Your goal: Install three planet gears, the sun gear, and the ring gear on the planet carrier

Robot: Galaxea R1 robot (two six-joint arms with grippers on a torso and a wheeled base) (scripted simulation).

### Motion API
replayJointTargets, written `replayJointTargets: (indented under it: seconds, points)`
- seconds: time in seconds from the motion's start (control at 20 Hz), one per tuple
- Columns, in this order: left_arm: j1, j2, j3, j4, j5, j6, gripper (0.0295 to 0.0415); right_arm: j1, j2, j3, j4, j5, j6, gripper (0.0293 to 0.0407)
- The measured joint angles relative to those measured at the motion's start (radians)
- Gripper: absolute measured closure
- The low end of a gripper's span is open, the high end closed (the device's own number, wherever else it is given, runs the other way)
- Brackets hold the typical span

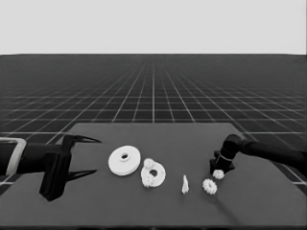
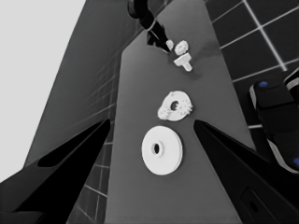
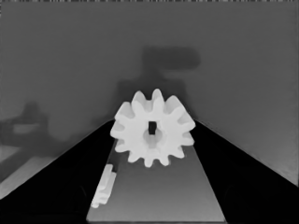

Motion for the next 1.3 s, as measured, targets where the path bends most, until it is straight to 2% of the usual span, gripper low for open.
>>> replayJointTargets:
  seconds: [0.2, 0.25, 0.3, 0.4, 0.5, 0.7, 0.75, 0.8, 0.85, 1.0, 1.2, 1.3]
  points:
    - [0.0, 0.0, 0.0, 0.0, 0.0, 0.0, 0.0326, 0.0, 0.0, 0.0, 0.0, 0.0, 0.0, 0.0388]
    - [0.0, 0.0, 0.0, 0.0, 0.0, 0.0, 0.0326, 0.066, -0.039, 0.081, 0.044, -0.064, 0.025, 0.0388]
    - [0.0, 0.0, 0.0, 0.0, 0.0, 0.0, 0.0326, 0.122, -0.058, 0.115, 0.077, -0.102, 0.035, 0.0388]
    - [0.0, 0.0, 0.0, 0.0, 0.0, 0.0, 0.0326, 0.174, -0.069, 0.134, 0.112, -0.136, 0.039, 0.0388]
    - [0.0, 0.0, 0.0, 0.0, 0.0, 0.0, 0.0326, 0.191, -0.071, 0.138, 0.124, -0.148, 0.04, 0.0388]
    - [0.0, 0.0, 0.0, 0.0, 0.0, 0.0, 0.0326, 0.198, -0.071, 0.139, 0.13, -0.153, 0.04, 0.0388]
    - [0.0, 0.0, 0.0, 0.0, 0.0, 0.0, 0.0326, 0.199, 0.04, 0.268, 0.087, -0.2, 0.379, 0.0388]
    - [0.0, 0.0, 0.0, 0.0, 0.0, 0.0, 0.0326, 0.2, 0.257, 0.274, 0.079, -0.231, 0.547, 0.0387]
    - [0.0, 0.0, 0.0, 0.0, 0.0, 0.0, 0.0326, 0.2, 0.41, 0.201, 0.081, -0.24, 0.598, 0.0387]
    - [0.0, 0.0, 0.0, 0.0, 0.0, 0.0, 0.0326, 0.2, 0.584, 0.045, 0.086, -0.241, 0.596, 0.0387]
    - [0.0, 0.0, 0.0, 0.0, 0.0, 0.0, 0.0326, 0.199, 0.62, -0.002, 0.087, -0.24, 0.587, 0.0387]
    - [0.0, 0.0, 0.0, 0.0, 0.0, 0.0, 0.0326, 0.096, 0.637, -0.061, -0.011, -0.209, 0.552, 0.0387]
